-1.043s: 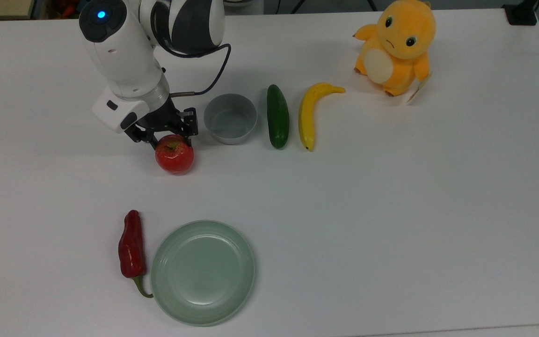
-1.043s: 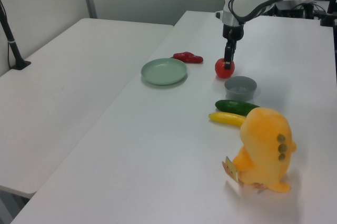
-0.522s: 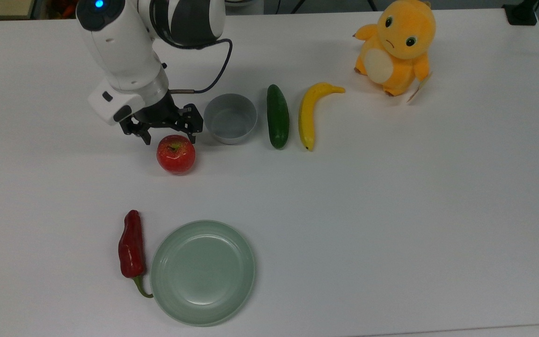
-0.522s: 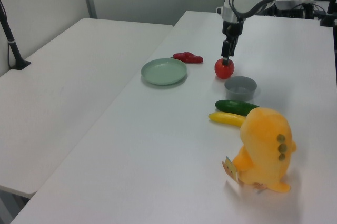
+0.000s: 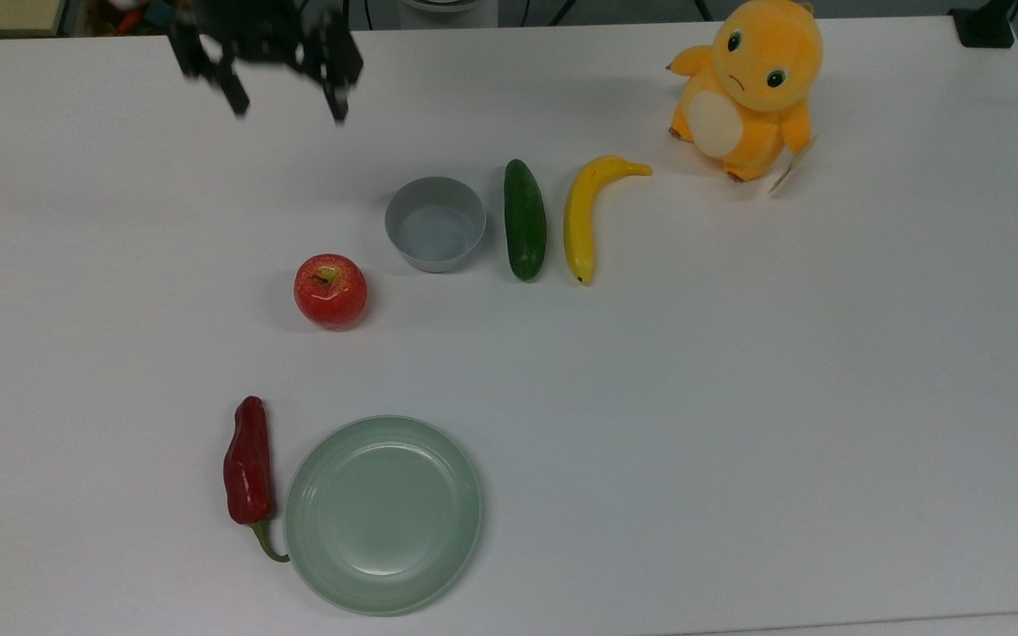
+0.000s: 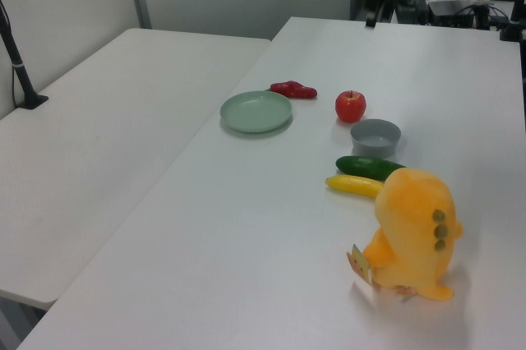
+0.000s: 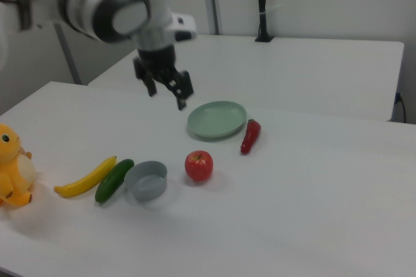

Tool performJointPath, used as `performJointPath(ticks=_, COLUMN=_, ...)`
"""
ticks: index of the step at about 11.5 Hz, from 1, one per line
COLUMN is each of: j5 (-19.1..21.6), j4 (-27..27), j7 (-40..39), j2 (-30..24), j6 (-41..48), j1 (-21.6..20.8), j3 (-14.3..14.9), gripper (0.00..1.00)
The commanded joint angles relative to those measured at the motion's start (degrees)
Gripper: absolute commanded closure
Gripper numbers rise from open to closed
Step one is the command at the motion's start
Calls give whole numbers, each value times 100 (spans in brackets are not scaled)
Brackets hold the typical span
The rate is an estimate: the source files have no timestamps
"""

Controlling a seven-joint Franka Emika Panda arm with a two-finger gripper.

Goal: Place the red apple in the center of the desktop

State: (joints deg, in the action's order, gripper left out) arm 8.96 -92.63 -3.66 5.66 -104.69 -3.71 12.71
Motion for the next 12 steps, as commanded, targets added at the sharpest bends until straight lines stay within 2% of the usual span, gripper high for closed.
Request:
performJointPath(ticks=1, j5=-88, j4=-107, j7=532, j2=-942, j6=1035, j1=1, j3=-6, gripper=0)
performJointPath(ticks=2, j5=-79, j4=-72, j7=725, j2=-1092, j6=1351, j1=-16, j3=-23, gripper=0)
performJointPath(ticks=4, j5=-79, j4=-54, j7=1121, j2=-1295, j6=1539, j1=1, j3=-294, gripper=0)
performJointPath(ticks=5, j5=-97, j4=-63, j7=1331, j2=-1313, j6=1600, j1=45, j3=-487, gripper=0)
performJointPath(ticks=6, j5=-140, j4=-63, j7=1542, j2=-1304, j6=1609, j1=159, j3=-811, gripper=0)
performJointPath(ticks=7, j5=-236, j4=-106, j7=1535, j2=-1287, j6=1540, j1=255, j3=-1119, gripper=0)
performJointPath(ticks=8, j5=-437, j4=-124, j7=1466, j2=-1226, j6=1435, j1=256, j3=-1287, gripper=0)
performJointPath(ticks=12, j5=-527, j4=-168, j7=536, j2=-1059, j6=1152, j1=247, j3=-1315, gripper=0)
